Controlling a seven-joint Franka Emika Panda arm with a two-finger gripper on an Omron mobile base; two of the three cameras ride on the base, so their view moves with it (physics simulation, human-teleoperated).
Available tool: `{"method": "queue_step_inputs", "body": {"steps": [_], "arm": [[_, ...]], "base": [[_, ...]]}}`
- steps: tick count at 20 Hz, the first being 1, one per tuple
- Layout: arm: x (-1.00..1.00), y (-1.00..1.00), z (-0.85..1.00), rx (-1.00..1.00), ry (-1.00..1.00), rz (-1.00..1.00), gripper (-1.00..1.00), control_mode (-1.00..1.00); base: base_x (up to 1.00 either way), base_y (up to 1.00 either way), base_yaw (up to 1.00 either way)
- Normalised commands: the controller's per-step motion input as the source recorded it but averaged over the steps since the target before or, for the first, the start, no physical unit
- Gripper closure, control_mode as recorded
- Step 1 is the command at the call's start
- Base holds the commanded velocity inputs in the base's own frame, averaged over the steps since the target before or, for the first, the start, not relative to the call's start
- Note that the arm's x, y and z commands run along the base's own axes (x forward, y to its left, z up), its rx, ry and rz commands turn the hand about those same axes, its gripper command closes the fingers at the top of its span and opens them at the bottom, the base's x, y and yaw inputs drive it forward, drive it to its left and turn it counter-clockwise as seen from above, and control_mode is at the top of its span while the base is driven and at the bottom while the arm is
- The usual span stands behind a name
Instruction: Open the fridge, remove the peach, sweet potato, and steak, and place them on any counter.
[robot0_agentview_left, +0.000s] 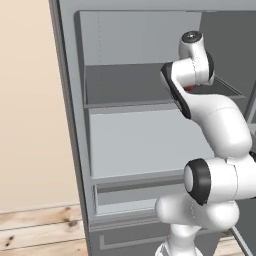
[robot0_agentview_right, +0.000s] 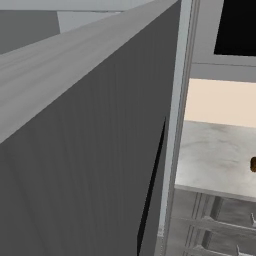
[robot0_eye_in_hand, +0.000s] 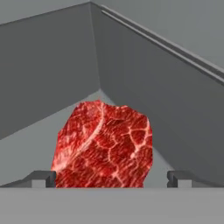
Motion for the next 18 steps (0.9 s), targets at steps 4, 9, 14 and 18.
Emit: {"method": "queue_step_inputs", "body": {"steps": [4,9,14,18], "arm": [[0.01,-0.09,-0.32,0.01,0.05,0.0,-1.0,-1.0],[0.18,0.0,-0.64,0.01,0.05,-0.01,-1.0,-1.0],[0.0,0.0,-0.99,0.07,0.04,-0.04,-1.0,-1.0],[0.01,-0.01,-0.92,0.11,0.0,-0.02,-1.0,-1.0]], "base": [[0.0,0.0,0.0],[0.0,0.0,0.0],[0.0,0.0,0.0],[0.0,0.0,0.0]]}}
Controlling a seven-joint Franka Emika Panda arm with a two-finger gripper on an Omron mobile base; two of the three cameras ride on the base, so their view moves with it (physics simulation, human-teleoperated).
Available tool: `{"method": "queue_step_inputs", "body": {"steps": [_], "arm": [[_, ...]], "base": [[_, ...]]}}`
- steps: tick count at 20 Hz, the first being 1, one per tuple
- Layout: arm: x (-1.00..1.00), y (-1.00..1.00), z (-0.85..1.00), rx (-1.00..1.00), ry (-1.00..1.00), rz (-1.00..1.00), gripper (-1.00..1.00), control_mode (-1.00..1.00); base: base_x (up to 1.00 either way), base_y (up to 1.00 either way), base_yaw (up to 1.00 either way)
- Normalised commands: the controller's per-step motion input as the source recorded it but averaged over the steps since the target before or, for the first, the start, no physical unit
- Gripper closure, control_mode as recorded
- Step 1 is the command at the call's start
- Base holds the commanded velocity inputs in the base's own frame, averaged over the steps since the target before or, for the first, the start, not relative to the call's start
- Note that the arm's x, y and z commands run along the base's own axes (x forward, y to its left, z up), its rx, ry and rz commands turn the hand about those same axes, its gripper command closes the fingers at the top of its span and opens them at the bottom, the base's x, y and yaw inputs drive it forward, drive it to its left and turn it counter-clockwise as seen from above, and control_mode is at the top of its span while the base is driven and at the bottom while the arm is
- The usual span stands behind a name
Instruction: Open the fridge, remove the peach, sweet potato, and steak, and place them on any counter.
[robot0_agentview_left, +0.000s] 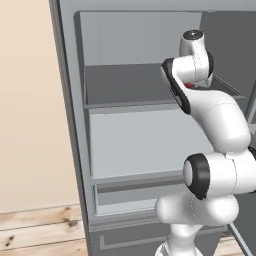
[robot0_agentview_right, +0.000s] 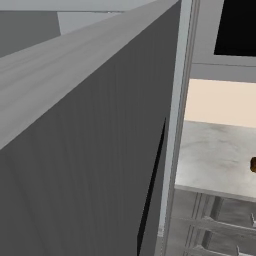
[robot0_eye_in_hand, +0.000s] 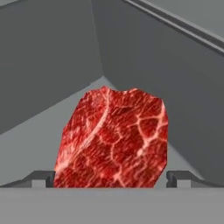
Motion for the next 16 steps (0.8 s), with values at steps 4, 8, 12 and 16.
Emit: {"method": "queue_step_inputs", "body": {"steps": [4,8,12,16], "arm": [[0.09,0.0,-0.8,0.08,0.0,-0.01,1.0,-1.0],[0.06,0.0,-0.75,0.06,0.0,-0.01,1.0,-1.0],[0.0,0.0,-0.65,0.04,-0.09,0.0,1.0,-1.0],[-0.25,0.01,-0.52,0.01,-0.27,0.0,1.0,-1.0]], "base": [[0.0,0.0,0.0],[0.0,0.0,0.0],[0.0,0.0,0.0],[0.0,0.0,0.0]]}}
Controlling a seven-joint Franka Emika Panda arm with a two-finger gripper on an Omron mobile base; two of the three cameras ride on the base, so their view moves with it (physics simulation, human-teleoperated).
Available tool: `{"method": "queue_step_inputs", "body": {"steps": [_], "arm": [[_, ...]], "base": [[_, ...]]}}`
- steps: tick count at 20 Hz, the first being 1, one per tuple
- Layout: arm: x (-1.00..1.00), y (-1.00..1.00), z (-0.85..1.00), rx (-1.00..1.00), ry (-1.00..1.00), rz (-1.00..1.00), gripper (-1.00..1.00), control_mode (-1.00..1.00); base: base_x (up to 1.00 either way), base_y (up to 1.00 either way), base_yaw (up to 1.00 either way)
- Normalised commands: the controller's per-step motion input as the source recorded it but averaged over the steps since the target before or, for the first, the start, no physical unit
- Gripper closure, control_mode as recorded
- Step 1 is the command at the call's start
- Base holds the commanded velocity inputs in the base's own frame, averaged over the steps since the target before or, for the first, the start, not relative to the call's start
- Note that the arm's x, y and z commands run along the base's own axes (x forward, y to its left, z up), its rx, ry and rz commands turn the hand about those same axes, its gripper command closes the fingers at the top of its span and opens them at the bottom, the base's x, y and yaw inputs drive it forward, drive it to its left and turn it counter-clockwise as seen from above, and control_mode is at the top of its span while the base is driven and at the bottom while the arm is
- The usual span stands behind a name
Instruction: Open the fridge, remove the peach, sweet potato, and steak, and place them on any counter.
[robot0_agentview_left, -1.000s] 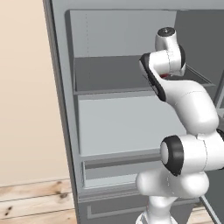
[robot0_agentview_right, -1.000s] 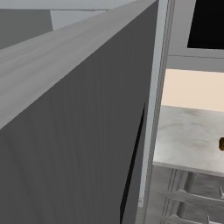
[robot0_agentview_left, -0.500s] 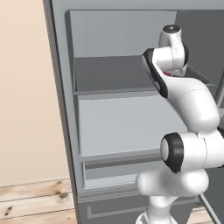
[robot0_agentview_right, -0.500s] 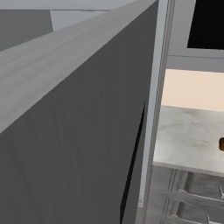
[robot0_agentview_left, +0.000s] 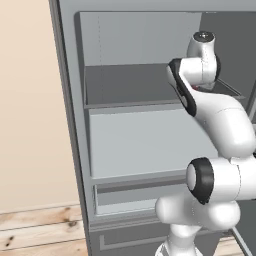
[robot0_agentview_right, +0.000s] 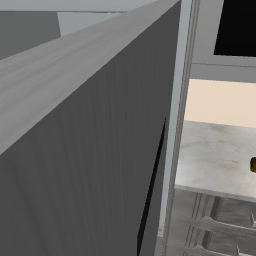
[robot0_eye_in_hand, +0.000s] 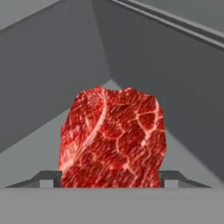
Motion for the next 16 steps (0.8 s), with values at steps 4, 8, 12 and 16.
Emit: {"method": "queue_step_inputs", "body": {"steps": [4,8,12,16], "arm": [[-0.48,0.12,-0.28,0.0,-0.36,0.0,1.0,-1.0],[-0.54,0.34,0.02,0.0,-0.22,0.0,1.0,-1.0],[-0.25,0.56,0.53,0.0,0.07,0.0,1.0,-1.0],[-0.49,0.37,0.51,0.0,0.07,0.0,1.0,-1.0]], "base": [[0.0,0.0,0.0],[0.0,0.0,0.0],[0.0,0.0,0.0],[0.0,0.0,0.0]]}}
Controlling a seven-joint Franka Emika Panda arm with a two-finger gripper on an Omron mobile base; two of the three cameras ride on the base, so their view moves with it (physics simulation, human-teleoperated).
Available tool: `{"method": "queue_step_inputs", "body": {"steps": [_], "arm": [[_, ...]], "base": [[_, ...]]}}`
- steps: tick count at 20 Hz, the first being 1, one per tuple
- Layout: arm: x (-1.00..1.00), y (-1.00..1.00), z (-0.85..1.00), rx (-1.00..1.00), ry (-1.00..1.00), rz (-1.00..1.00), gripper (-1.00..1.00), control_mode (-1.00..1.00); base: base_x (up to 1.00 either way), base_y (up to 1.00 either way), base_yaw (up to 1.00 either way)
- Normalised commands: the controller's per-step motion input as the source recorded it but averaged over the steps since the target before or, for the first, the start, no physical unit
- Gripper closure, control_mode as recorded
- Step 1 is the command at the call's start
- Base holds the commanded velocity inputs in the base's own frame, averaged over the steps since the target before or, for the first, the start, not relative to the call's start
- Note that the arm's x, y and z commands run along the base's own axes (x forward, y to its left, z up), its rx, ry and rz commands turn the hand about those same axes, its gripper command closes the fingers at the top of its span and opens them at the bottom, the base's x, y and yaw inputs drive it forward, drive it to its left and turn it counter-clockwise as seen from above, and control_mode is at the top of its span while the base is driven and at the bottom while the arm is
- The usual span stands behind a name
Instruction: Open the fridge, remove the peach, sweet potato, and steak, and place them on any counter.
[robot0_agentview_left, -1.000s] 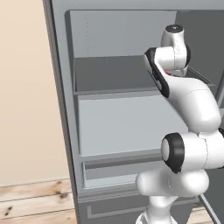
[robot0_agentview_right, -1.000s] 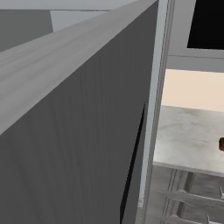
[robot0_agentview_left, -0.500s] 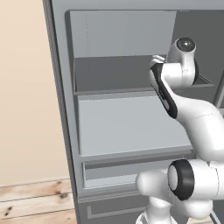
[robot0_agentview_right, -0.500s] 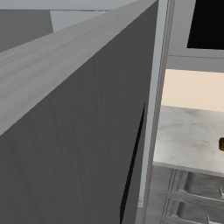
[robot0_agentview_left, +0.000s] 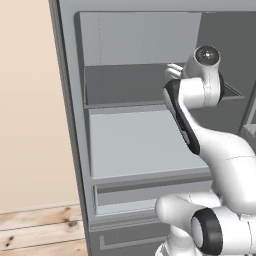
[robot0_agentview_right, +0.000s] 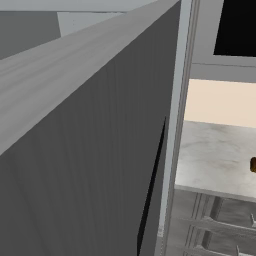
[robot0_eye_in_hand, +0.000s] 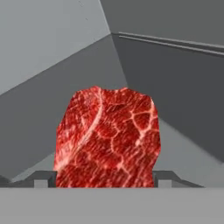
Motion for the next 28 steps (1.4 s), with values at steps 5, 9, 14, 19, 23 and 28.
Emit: {"method": "queue_step_inputs", "body": {"steps": [5,9,14,19,23,28], "arm": [[-0.92,0.18,0.33,0.0,0.03,0.0,1.0,-1.0],[-1.0,0.03,0.0,-0.01,0.0,0.0,1.0,-1.0],[-0.97,0.17,0.07,-0.04,-0.02,0.01,1.0,-1.0],[-0.83,0.25,0.41,-0.04,0.03,0.09,1.0,-1.0],[-0.87,0.15,0.31,-0.05,0.03,0.09,1.0,-1.0],[-0.74,0.0,0.05,-0.03,0.0,0.06,1.0,-1.0]], "base": [[0.0,0.0,0.0],[0.0,0.0,0.0],[0.0,0.0,0.0],[0.0,0.0,0.0],[0.0,0.0,0.0],[0.0,0.0,0.0]]}}
